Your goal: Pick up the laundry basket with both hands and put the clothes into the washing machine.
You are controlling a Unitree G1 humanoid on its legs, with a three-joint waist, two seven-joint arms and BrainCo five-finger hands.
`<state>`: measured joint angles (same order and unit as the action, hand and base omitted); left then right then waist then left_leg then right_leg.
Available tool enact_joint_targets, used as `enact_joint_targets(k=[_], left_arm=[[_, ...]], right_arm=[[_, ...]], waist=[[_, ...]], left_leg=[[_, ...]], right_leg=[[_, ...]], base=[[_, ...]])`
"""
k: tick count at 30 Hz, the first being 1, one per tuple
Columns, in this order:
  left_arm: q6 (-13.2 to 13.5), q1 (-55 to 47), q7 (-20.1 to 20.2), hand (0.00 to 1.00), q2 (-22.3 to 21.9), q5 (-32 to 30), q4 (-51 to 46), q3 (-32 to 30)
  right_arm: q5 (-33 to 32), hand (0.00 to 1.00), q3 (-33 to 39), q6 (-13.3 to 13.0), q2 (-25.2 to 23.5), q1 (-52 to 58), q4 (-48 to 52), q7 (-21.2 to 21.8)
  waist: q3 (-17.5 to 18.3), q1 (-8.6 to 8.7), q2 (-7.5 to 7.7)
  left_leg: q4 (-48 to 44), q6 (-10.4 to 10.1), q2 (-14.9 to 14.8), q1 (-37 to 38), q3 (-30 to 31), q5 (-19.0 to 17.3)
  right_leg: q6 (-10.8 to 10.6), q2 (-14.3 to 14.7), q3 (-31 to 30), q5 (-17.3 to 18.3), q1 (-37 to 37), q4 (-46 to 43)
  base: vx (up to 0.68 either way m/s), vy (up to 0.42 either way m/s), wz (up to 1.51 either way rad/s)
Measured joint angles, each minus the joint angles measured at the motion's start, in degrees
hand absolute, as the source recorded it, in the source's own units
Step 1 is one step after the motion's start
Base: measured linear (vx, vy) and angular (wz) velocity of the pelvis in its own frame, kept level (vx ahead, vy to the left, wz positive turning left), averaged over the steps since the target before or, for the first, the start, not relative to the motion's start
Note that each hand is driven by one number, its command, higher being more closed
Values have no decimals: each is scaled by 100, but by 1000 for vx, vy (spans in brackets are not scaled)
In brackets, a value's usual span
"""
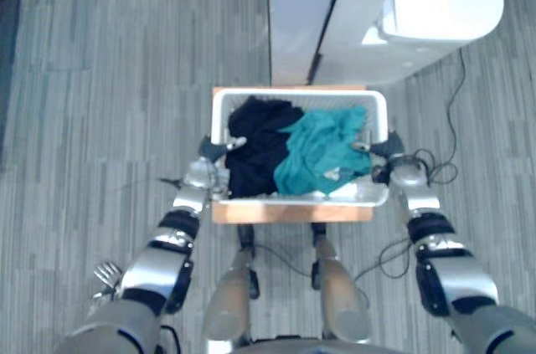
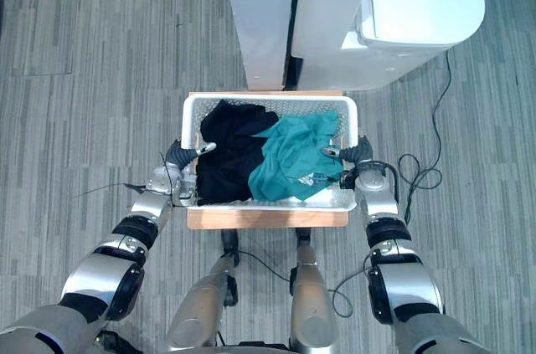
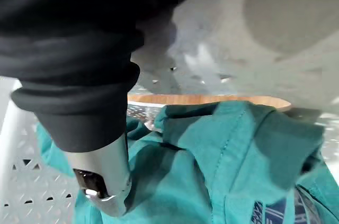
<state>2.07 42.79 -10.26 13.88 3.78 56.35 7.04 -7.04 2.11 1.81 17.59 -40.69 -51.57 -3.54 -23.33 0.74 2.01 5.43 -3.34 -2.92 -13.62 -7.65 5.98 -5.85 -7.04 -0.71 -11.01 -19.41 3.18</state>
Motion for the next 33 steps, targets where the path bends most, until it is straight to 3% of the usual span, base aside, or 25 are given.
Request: enact_joint_targets(k=[3, 4, 5, 12, 19, 23, 27, 33], left_arm=[[6, 236, 0, 0, 27, -12, 223, 34], [6, 308, 0, 0, 33, -17, 274, 35], [-3, 337, 0, 100, 39, -24, 288, 38], [-21, 454, -19, 100, 135, -121, 278, 144], [-41, 469, -104, 100, 316, -239, 272, 332], [-204, 354, -7, 100, 333, -367, 276, 433], [-230, -89, 71, 100, 316, -420, 44, 637], [-247, -1404, 698, 100, 306, -410, -1692, 715]], right_arm=[[-323, 0, 0, -137, 4, -219, -488, 19], [-462, 100, -1, -145, 22, -336, -671, 59], [-508, 100, -1, -146, 30, -367, -720, 91], [-1032, 100, -53, -155, 92, -425, -881, 200], [-1148, 100, -267, -193, 176, -390, -893, 95], [-1147, 100, -268, -116, 163, -250, -870, 107], [-1081, 100, -210, 66, 147, 507, -198, 125], [-831, 100, 576, 337, 2, 2603, 1813, 428]], waist=[[-8, 0, 15], [-15, -4, 28], [-17, -5, 30], [-30, -8, 59], [-50, 7, 110], [-59, 34, 126], [-51, 123, 131], [-23, 156, 122]], left_leg=[[8, -7, -7, -61, 49, 50], [34, -28, -6, -76, 50, 60], [36, -37, -6, -86, 50, 64], [41, -74, -20, -179, 68, 115], [40, -50, -10, -136, 25, 135], [11, -25, -10, 87, -28, 151], [5, -32, 15, 332, -15, 98], [4, 15, 51, 773, -19, 13]], right_leg=[[-3, 0, 59, 4, -39, -14], [-30, -5, 67, 25, -63, -26], [-30, -6, 69, 26, -76, -30], [-30, -7, 82, 27, -200, -104], [4, 5, 65, 0, -171, -104], [22, 10, 52, -15, 42, -92], [-1, -7, 106, 4, 361, 1], [-27, -24, 179, 23, 893, 150]], base=[[-22, -1, 9], [0, 0, 0], [0, 0, 0], [0, 0, 0], [16, 3, -1], [52, 2, -4], [58, 8, 5], [18, 5, 1]])
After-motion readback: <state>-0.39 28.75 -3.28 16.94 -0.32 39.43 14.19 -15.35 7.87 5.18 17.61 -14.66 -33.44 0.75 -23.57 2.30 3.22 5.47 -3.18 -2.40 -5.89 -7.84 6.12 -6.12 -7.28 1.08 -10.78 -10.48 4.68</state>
